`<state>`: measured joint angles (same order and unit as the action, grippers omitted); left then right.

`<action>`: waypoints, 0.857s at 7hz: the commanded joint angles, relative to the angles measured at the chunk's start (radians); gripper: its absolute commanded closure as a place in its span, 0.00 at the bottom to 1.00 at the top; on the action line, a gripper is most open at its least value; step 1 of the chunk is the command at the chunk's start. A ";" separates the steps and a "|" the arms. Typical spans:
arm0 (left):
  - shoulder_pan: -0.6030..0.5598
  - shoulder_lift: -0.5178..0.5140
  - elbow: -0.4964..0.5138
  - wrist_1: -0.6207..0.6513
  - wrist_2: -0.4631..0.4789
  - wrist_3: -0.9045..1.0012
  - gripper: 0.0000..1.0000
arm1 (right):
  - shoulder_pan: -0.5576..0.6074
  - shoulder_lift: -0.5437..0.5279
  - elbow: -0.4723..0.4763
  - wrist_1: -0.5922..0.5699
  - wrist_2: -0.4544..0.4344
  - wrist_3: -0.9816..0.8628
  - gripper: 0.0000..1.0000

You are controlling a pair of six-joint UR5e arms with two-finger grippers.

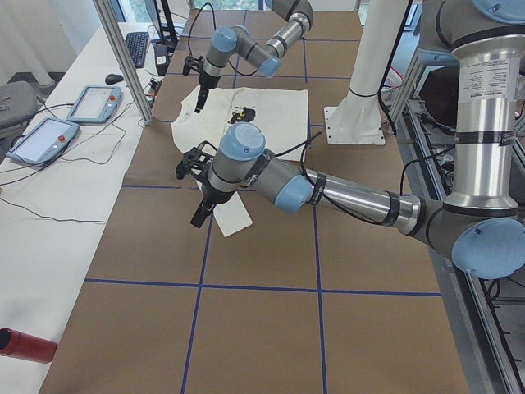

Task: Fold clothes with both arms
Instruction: 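Carry the sleeve across the shirt front toward the far shoulder, release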

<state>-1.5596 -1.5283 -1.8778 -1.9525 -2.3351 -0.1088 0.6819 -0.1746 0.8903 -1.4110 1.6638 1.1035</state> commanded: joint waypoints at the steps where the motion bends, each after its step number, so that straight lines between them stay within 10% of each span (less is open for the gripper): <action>1: 0.006 0.000 -0.007 -0.146 0.002 -0.084 0.00 | 0.172 -0.058 0.143 -0.217 0.230 -0.196 0.00; 6: 0.258 0.025 0.002 -0.180 0.064 -0.118 0.00 | 0.549 -0.676 0.629 -0.318 0.522 -0.851 0.00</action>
<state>-1.3815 -1.5171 -1.8753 -2.1297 -2.3143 -0.2192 1.1408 -0.6913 1.4161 -1.7203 2.1301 0.4108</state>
